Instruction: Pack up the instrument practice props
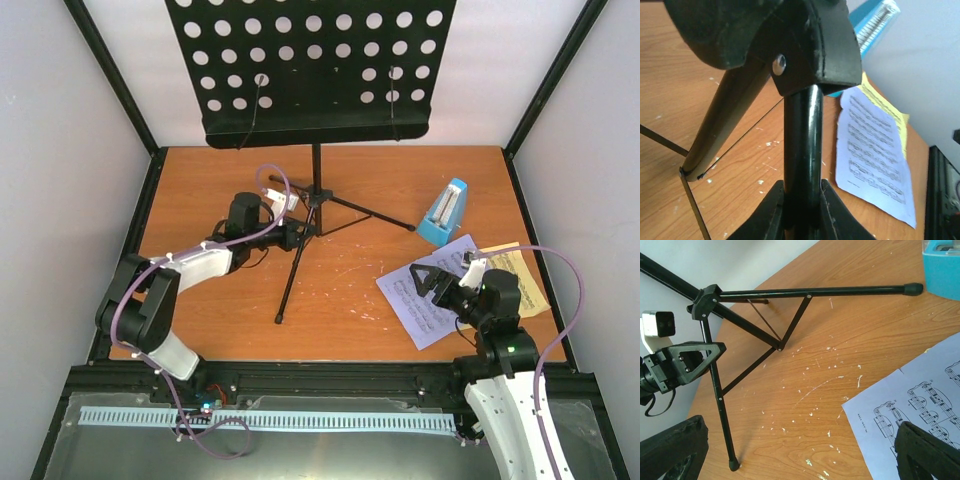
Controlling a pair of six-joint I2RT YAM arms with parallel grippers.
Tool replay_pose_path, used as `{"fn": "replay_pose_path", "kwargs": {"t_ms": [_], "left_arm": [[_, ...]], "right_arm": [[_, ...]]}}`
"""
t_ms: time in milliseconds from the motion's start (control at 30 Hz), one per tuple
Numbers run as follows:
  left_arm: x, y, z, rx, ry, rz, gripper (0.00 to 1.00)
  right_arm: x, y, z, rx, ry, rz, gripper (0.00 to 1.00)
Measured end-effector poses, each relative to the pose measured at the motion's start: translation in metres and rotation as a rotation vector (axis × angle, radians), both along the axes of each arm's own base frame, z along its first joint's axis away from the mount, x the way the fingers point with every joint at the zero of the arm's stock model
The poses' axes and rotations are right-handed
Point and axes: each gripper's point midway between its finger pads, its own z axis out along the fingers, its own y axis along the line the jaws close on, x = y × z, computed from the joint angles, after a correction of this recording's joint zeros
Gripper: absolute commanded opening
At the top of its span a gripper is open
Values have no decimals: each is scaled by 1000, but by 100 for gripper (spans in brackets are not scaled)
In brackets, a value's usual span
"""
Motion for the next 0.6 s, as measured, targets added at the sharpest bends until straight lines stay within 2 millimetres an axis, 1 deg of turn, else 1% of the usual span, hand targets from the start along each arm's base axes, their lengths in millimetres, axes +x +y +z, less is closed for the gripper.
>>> {"fn": "replay_pose_path", "kwargs": {"t_ms": [100, 200, 333, 433, 500, 600], "left_arm": [[3, 4, 1, 28, -24, 41, 5], [1, 18, 0, 67, -41, 113, 1], [-8, 39, 0, 118, -43, 205, 0], [-13, 50, -1, 140, -38, 258, 0], [-15, 54, -1, 142, -27, 281, 0], [-16, 50, -1, 137, -8, 315, 0]], "right_arm": [[0, 0, 1, 0, -6, 0, 100], [0, 0, 1, 1, -5, -1, 100], [0, 0, -1, 3, -1, -2, 100], [0, 0, -4, 4, 4, -2, 100], [0, 0, -7, 6, 12, -4, 100], [1, -1, -7, 7, 15, -11, 100]]}}
